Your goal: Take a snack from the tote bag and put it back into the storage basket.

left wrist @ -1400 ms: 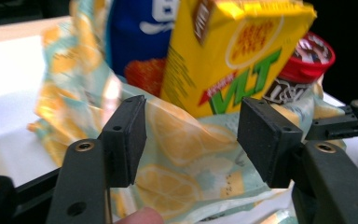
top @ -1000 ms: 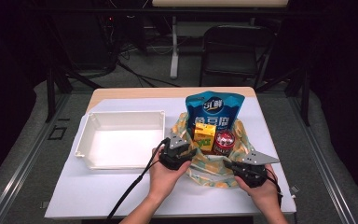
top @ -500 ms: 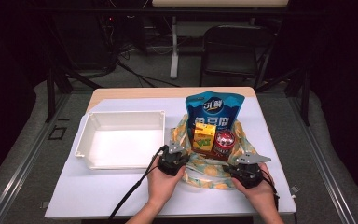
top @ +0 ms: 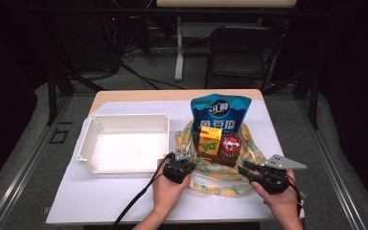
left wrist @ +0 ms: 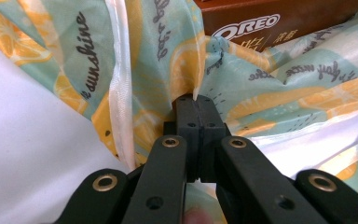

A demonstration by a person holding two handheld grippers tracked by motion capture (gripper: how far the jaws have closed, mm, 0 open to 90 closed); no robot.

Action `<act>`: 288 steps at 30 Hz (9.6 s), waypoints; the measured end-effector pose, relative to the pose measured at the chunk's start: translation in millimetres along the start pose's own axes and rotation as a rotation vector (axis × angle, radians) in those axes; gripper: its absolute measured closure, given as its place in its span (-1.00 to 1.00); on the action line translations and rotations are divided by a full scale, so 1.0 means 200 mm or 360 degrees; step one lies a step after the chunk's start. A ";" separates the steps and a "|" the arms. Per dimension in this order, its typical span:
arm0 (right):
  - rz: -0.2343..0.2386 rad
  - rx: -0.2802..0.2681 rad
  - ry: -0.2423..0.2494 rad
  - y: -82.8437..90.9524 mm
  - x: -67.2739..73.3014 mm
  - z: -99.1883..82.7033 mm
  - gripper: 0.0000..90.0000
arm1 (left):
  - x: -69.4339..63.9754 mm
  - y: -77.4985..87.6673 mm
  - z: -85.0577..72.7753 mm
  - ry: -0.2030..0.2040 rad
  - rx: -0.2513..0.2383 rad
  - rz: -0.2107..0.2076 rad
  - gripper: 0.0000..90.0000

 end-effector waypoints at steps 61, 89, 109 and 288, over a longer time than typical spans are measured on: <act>-0.0252 0.0248 -0.0143 -0.23 -0.18 -0.15 1.00 | 0.12 0.17 0.15 0.0111 -0.0213 0.0306 1.00; -0.0236 0.0184 -0.0164 -0.15 -0.20 -0.14 0.62 | 0.12 0.08 -0.02 0.0131 -0.0098 0.0187 0.94; -0.0359 -0.0070 -0.0305 -0.15 -0.37 0.10 0.17 | 0.13 0.37 0.20 0.0040 -0.0328 0.0254 0.09; 0.0208 -0.0371 0.0099 -0.48 0.52 1.18 1.00 | 0.49 0.98 0.53 0.0043 -0.0846 0.0136 -0.10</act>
Point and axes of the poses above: each handheld gripper's, and its own axes: y roughly backward along the jaws, z roughly out of its top, x roughly to its left, the point moved 8 cm from there along -y, roughly forward along the jaws, and after that the axes turned 6 degrees about x, right-handed, at the moved point
